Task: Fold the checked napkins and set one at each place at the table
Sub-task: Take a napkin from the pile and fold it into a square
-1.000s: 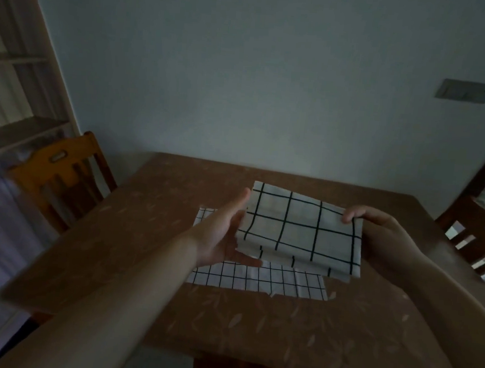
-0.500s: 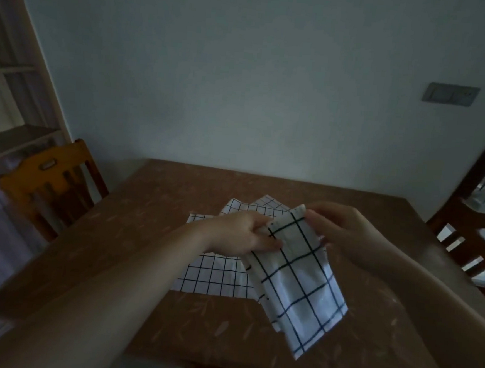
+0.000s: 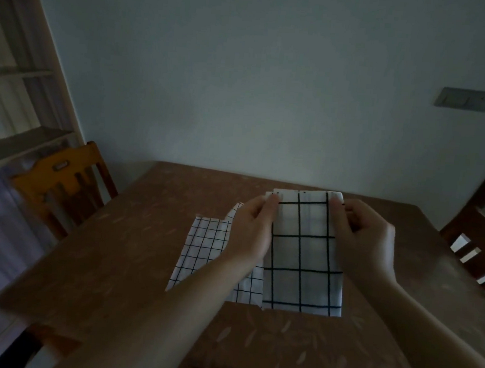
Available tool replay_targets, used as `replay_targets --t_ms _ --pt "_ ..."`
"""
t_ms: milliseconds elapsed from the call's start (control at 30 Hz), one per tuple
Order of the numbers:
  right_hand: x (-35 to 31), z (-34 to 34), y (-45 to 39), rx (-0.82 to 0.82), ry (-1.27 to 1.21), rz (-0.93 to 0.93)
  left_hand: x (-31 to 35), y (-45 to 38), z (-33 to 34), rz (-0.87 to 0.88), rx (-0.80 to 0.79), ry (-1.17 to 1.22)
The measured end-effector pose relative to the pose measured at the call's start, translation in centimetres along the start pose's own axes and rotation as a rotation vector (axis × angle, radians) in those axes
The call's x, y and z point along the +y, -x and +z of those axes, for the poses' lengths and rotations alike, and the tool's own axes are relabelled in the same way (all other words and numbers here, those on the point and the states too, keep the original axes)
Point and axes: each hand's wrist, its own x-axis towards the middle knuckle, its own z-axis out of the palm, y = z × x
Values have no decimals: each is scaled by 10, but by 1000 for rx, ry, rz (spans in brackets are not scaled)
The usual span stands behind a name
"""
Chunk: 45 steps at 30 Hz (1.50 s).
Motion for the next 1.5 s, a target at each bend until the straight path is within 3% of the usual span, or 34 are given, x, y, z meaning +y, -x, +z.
replay_targets --t_ms 167,367,467,600,733,800,933,1100,1200,1333,1500 --pt "-2 5 5 30 -50 29 0 1 16 184 153 -81" --pt "-3 7 2 58 -80 32 -5 0 13 253 95 -114" --pt "-8 2 -2 13 -67 9 2 -9 -7 145 -147 -101" --pt "-14 -3 -10 -121 -40 -60 42 -31 -30 -33 -519 -321" --pt "-18 -3 -12 -127 -45 -81 67 -41 -34 -80 -680 -515" --pt "-17 -5 -13 -163 -82 -42 68 -39 -32 -19 -648 -588" --pt "-7 -7 -8 -284 -18 2 63 -37 -36 3 -481 -431" --pt "-1 -5 -8 -306 169 -201 69 -37 -37 -27 -563 -563" --pt "-4 -3 -12 -307 177 -266 68 -38 -26 140 -426 -650" --pt "-1 -10 -11 -260 159 -223 65 -40 -31 291 -269 -569" --pt "6 -16 -7 -127 23 5 52 -38 -36 353 -145 -482"
